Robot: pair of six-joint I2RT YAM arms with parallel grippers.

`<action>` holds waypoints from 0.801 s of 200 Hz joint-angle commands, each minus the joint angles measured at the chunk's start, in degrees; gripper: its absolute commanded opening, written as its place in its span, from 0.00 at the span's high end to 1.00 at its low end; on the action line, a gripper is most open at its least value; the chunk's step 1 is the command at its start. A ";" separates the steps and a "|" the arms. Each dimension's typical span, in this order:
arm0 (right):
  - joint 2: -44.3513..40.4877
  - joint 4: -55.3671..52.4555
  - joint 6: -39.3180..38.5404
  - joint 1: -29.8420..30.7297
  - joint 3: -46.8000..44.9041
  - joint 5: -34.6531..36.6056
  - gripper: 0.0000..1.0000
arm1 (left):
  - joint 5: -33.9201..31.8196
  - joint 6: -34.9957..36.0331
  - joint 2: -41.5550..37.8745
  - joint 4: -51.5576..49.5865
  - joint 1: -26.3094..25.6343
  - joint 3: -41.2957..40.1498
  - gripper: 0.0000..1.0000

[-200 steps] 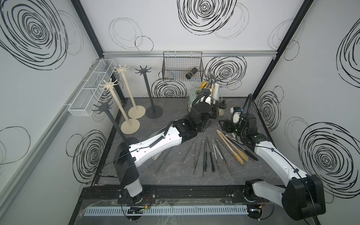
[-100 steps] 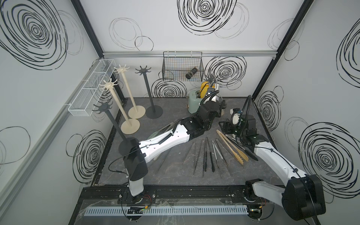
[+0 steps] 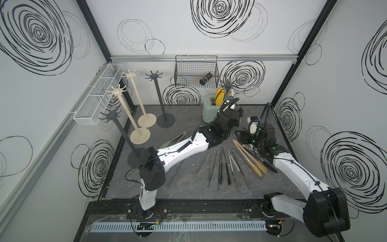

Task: Hang food tongs on kitchen utensil racks
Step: Hang the food tongs on the rack.

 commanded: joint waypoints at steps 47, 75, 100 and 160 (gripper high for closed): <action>0.21 2.05 0.46 0.00 -0.80 -0.99 0.30 | -4.52 1.30 -0.81 3.57 -0.43 3.00 1.00; 0.15 1.95 0.54 0.00 -0.82 -1.58 0.30 | -6.60 1.36 -0.82 2.65 -0.31 3.54 1.00; 0.03 1.90 0.55 0.03 -0.82 -1.57 0.30 | -5.84 0.59 -0.25 2.19 0.11 3.67 1.00; -0.41 1.77 0.39 -0.08 -0.88 -1.52 0.30 | -4.30 0.19 2.49 0.76 0.34 6.08 1.00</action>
